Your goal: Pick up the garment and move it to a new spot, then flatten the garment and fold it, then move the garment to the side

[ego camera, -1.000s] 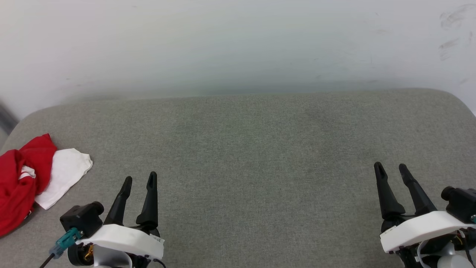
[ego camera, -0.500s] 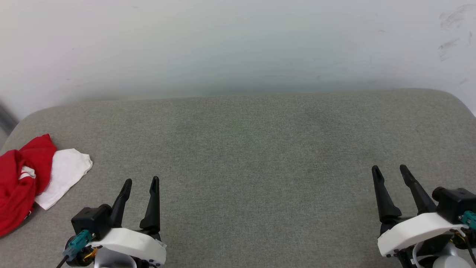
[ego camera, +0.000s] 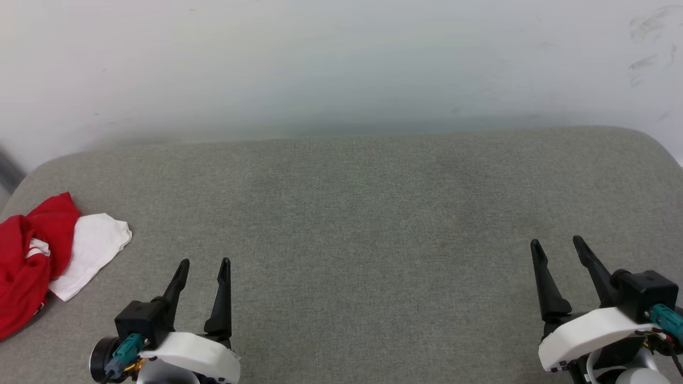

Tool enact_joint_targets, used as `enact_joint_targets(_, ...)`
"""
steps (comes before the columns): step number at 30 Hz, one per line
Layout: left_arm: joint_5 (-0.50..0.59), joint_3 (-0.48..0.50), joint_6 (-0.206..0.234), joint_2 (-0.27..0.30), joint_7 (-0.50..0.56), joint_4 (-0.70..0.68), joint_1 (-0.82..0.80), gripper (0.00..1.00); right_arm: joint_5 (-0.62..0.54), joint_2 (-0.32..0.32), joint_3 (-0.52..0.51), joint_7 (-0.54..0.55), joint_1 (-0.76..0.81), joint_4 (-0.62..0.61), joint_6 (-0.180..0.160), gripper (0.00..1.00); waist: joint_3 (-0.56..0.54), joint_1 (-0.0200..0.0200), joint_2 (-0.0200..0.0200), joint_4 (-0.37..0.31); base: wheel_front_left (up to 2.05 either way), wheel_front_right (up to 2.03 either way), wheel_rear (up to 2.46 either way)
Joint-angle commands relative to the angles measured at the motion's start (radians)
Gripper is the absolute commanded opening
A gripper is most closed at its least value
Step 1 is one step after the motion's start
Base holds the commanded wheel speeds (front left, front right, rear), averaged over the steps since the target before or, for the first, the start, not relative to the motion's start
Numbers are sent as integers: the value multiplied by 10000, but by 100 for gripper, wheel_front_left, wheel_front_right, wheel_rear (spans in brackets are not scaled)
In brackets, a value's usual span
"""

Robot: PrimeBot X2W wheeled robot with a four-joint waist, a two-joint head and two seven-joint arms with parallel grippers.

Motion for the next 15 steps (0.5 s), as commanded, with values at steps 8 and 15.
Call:
enact_joint_targets(8,576,67,31,-58,-217,117,-32,100,-556,114,-8,-80,-35,-158,-1,100,-7,0,0,-30,0,0,0)
enact_joint_targets(15,959,94,-5,-118,-341,270,-109,100,-883,195,-51,-166,-9,-186,-1,100,-37,0,0,-36,0,0,0)
